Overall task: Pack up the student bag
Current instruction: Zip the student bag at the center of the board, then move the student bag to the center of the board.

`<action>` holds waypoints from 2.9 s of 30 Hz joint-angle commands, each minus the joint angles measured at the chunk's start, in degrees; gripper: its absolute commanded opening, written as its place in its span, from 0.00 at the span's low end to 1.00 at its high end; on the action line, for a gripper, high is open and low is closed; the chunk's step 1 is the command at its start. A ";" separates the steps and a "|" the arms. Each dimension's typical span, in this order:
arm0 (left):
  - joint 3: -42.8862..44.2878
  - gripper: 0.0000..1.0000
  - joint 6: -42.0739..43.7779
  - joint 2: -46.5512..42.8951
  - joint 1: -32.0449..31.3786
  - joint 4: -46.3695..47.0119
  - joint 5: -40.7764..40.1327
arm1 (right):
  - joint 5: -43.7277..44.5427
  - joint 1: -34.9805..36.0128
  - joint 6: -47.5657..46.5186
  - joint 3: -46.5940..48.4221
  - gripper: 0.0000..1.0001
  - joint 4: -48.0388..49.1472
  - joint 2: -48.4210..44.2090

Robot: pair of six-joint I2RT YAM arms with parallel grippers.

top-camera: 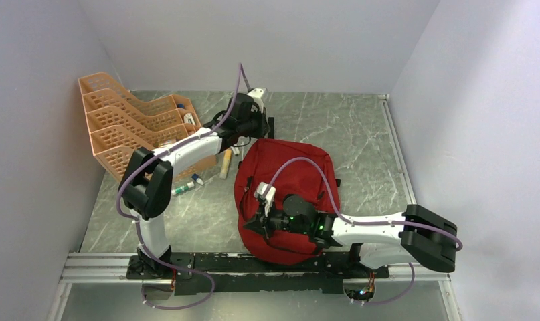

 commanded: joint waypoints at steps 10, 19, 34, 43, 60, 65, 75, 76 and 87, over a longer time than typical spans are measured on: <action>-6.96 0.22 -0.83 -10.48 -0.03 0.36 -1.99 | 10.47 0.73 2.23 -3.60 0.07 4.30 -5.36; -22.47 0.52 -3.14 -27.38 -0.04 -4.31 -2.90 | 5.85 0.69 0.47 -3.17 0.10 4.69 -4.06; -40.49 0.68 -11.96 -43.73 -0.15 -6.08 0.28 | 3.22 0.76 0.10 -1.57 0.37 4.28 -2.66; -42.57 0.72 -15.02 -48.49 -0.78 -8.38 -1.47 | 16.72 0.69 3.33 0.88 0.48 -6.42 -13.01; -39.91 0.70 -16.62 -57.50 -3.67 -20.13 -14.35 | 28.04 -2.75 11.58 17.27 0.46 -47.43 -11.06; -36.90 0.70 -14.78 -58.08 -3.67 -23.20 -18.21 | 21.15 -3.60 14.83 17.09 0.42 -43.06 -5.13; -38.04 0.70 -15.22 -59.82 -3.67 -24.03 -17.81 | 16.59 -16.49 19.02 12.28 0.35 -29.33 4.88; -37.97 0.70 -15.25 -59.87 -3.67 -24.14 -17.74 | 17.27 -17.82 18.62 12.17 0.36 -28.38 5.86; -37.16 0.70 -14.78 -60.94 -3.65 -26.69 -19.62 | 27.25 -32.02 11.96 15.53 0.42 -25.79 10.77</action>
